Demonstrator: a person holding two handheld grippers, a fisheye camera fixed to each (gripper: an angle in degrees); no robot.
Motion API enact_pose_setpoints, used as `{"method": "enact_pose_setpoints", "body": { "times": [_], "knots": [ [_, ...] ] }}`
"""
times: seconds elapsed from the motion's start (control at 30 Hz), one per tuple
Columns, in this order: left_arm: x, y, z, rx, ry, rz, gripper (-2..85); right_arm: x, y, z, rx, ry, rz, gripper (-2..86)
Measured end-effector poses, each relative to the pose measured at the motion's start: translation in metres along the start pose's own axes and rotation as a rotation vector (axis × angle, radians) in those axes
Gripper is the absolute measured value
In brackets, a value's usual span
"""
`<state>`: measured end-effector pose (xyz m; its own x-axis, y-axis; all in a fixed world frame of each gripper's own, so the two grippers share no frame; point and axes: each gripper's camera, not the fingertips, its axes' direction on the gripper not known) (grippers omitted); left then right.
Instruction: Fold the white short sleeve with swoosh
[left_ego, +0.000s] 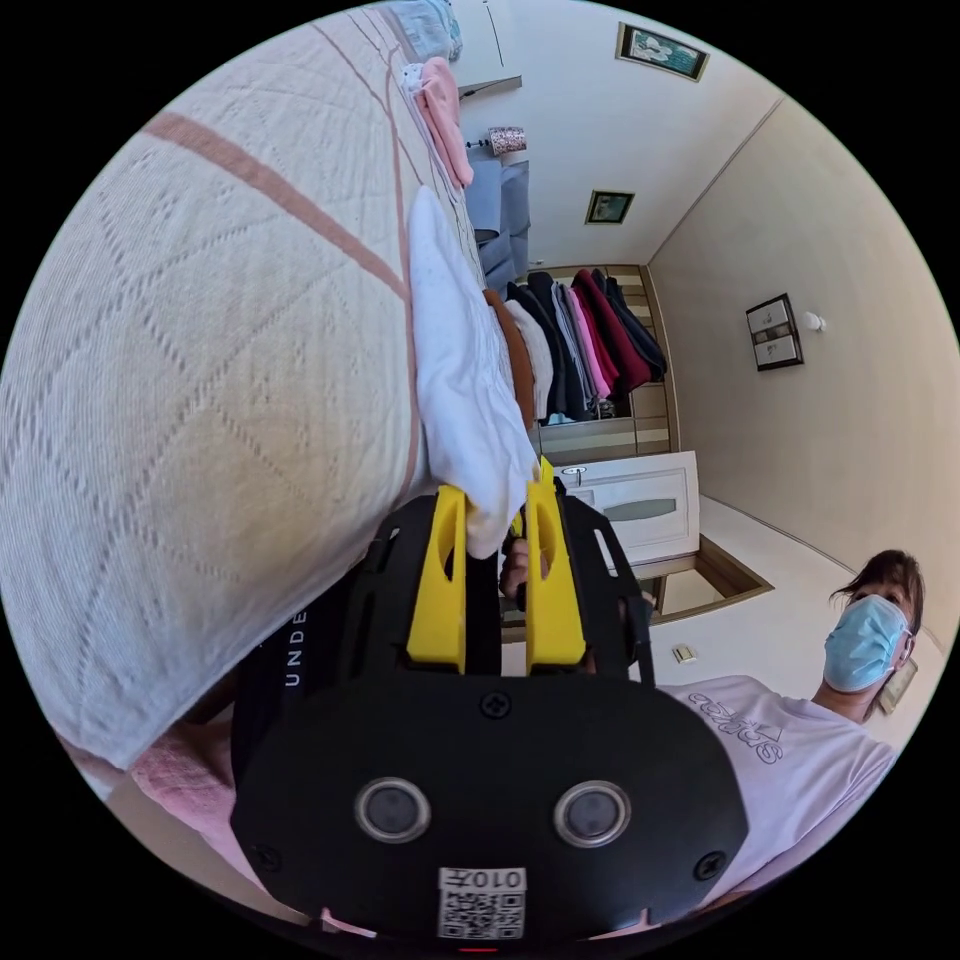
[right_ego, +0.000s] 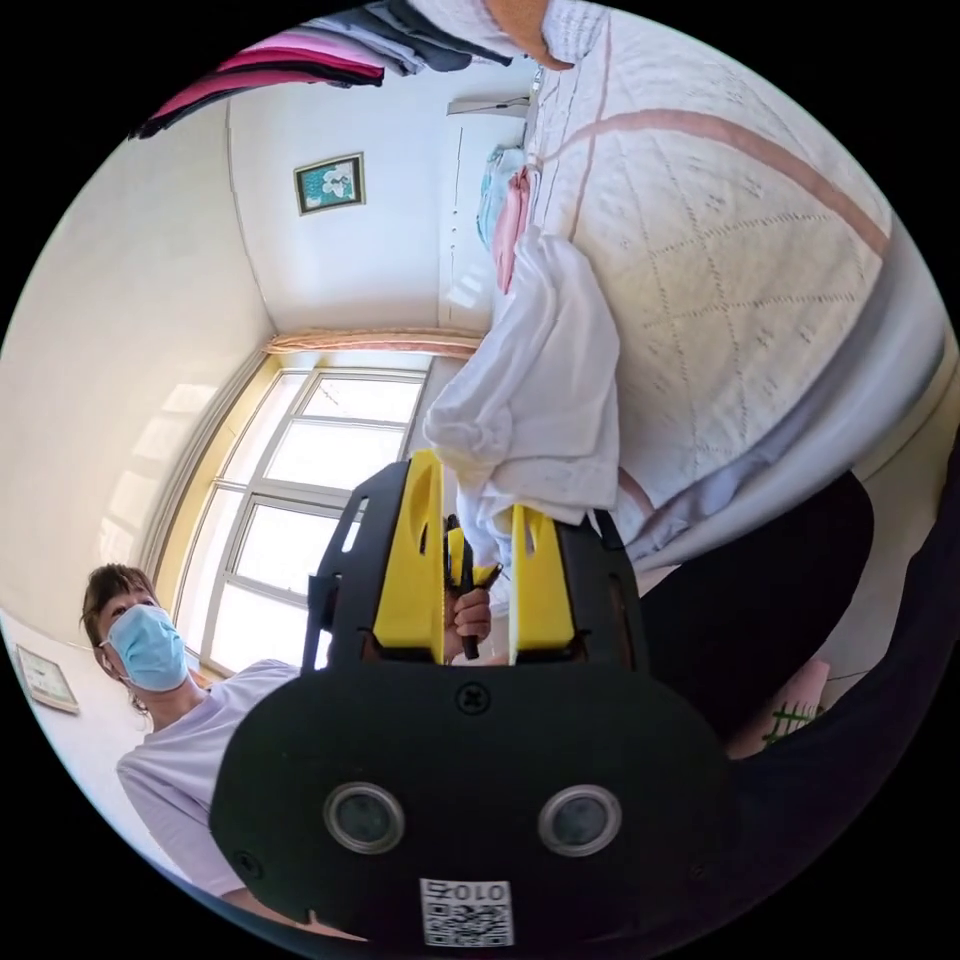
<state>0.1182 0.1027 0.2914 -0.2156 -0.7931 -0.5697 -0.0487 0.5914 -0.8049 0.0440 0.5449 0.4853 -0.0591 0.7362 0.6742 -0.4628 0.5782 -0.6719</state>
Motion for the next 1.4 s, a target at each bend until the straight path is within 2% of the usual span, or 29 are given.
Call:
{"method": "enact_pose_setpoints", "body": {
  "times": [0.1, 0.23, 0.33, 0.47, 0.63, 0.7, 0.8, 0.9, 1.0, 1.07, 1.13, 1.2, 1.3, 1.33, 1.37, 1.4],
  "knots": [
    [0.002, 0.001, 0.002, -0.01, -0.021, 0.008, 6.0, 0.013, 0.0, 0.0, 0.014, 0.006, 0.013, 8.7],
    [0.009, -0.001, 0.0, -0.019, -0.041, 0.035, 4.8, 0.022, 0.003, 0.006, 0.0, 0.114, 0.03, 6.7],
    [0.019, -0.006, -0.005, -0.013, 0.002, 0.065, 4.4, 0.012, 0.001, 0.012, -0.024, 0.128, -0.002, 6.0],
    [0.06, -0.021, -0.022, 0.008, 0.062, 0.17, 4.4, -0.062, -0.018, 0.029, -0.089, 0.196, -0.179, 5.7],
    [0.155, -0.045, -0.063, 0.031, 0.1, 0.403, 4.4, -0.177, -0.036, 0.06, -0.158, 0.233, -0.443, 5.7],
    [0.167, -0.062, -0.072, 0.033, 0.108, 0.423, 4.4, -0.201, -0.051, 0.076, -0.189, 0.251, -0.505, 5.7],
    [0.158, -0.118, -0.077, 0.025, 0.111, 0.39, 4.4, -0.204, -0.107, 0.108, -0.247, 0.28, -0.522, 5.8],
    [0.144, -0.21, -0.076, 0.032, 0.1, 0.356, 4.4, -0.188, -0.21, 0.148, -0.31, 0.3, -0.475, 5.8],
    [0.177, -0.312, -0.08, 0.089, 0.089, 0.486, 4.3, -0.214, -0.321, 0.183, -0.285, 0.294, -0.585, 5.8],
    [0.198, -0.37, -0.083, 0.124, 0.054, 0.593, 4.2, -0.251, -0.394, 0.206, -0.234, 0.296, -0.797, 5.7],
    [0.191, -0.444, -0.074, 0.114, 0.046, 0.622, 3.9, -0.252, -0.449, 0.219, -0.191, 0.296, -0.828, 5.7],
    [0.151, -0.492, -0.059, 0.109, -0.002, 0.49, 3.8, -0.222, -0.503, 0.238, -0.182, 0.34, -0.79, 5.8],
    [0.053, -0.536, -0.025, 0.068, -0.09, 0.212, 3.4, -0.094, -0.59, 0.272, -0.257, 0.405, -0.445, 5.9],
    [0.014, -0.54, -0.014, 0.055, -0.104, 0.094, 3.3, -0.03, -0.611, 0.279, -0.299, 0.397, -0.268, 5.9],
    [0.0, -0.54, -0.009, 0.06, -0.102, 0.055, 3.2, 0.02, -0.616, 0.279, -0.307, 0.352, -0.152, 5.9],
    [-0.017, -0.539, -0.001, 0.062, -0.078, 0.045, 3.0, 0.034, -0.614, 0.276, -0.291, 0.331, -0.138, 5.9]
  ]
}}
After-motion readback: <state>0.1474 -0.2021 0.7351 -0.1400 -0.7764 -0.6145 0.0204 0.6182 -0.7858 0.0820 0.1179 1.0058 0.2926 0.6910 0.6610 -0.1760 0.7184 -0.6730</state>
